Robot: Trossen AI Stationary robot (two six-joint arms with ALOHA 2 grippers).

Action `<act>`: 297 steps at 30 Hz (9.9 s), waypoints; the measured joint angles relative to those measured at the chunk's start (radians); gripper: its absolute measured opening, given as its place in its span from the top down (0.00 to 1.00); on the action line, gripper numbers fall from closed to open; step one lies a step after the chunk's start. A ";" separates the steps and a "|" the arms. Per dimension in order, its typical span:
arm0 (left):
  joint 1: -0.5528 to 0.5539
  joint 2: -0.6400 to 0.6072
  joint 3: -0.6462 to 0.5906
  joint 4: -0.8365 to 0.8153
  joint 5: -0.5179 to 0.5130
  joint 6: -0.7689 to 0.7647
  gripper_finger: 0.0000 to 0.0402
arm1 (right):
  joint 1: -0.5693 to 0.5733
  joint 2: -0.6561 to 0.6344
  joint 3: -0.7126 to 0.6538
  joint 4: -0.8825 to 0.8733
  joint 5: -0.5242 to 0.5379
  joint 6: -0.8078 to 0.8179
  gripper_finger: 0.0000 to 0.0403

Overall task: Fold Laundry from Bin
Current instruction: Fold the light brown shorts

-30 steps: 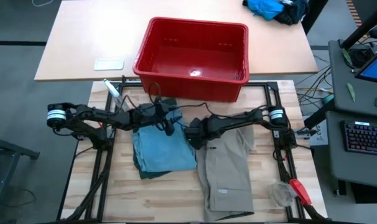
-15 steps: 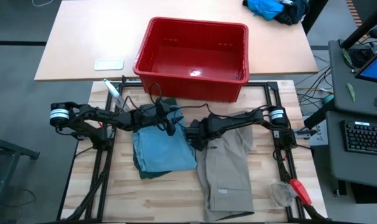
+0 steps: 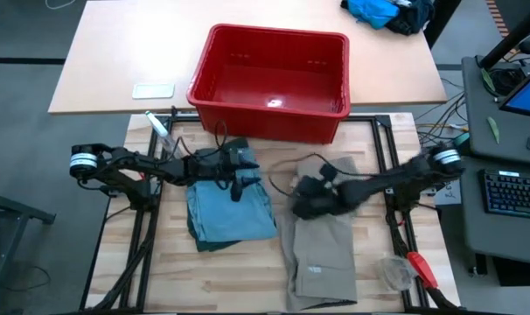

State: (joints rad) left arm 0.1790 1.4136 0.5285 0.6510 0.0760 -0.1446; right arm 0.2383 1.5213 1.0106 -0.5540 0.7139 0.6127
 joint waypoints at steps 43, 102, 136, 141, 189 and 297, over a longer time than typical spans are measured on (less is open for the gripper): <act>-0.104 0.672 0.449 0.302 0.143 0.341 0.52 | 0.328 -0.092 -0.609 1.136 0.488 -0.377 0.98; -0.012 0.374 0.354 -0.442 0.021 0.420 0.63 | 0.317 -0.247 -0.395 0.664 0.359 -0.142 0.56; -0.053 0.478 0.457 -0.306 -0.192 0.607 0.99 | 0.306 -0.246 -0.398 0.662 0.359 -0.145 0.55; -0.093 0.470 0.457 -0.230 -0.305 0.816 1.00 | 0.306 -0.246 -0.398 0.663 0.359 -0.145 0.55; -0.102 0.484 0.471 -0.374 -0.014 0.357 0.71 | 0.073 0.047 -0.420 0.751 0.052 0.075 0.93; -0.039 0.394 0.602 -0.572 -0.183 0.134 1.00 | 0.330 0.377 0.455 -0.203 -0.500 0.368 0.98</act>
State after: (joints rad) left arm 0.1396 1.8080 1.1301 0.0789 -0.1070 -0.0104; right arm 0.5685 1.8986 1.4652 -0.7574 0.2134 0.9808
